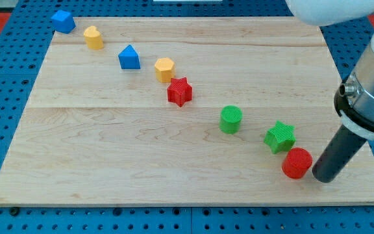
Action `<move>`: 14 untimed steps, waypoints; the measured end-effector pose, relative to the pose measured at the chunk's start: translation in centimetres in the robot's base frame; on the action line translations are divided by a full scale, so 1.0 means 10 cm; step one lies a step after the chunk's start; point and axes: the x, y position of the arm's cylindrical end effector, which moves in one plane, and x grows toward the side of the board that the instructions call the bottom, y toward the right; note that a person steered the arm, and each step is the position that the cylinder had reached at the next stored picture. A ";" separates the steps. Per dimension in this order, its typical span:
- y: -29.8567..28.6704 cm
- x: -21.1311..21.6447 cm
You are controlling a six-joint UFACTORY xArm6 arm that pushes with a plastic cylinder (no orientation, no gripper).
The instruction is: Push red circle along with green star closer to green circle
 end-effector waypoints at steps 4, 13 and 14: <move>-0.18 0.24; -0.22 -0.60; -0.28 -0.68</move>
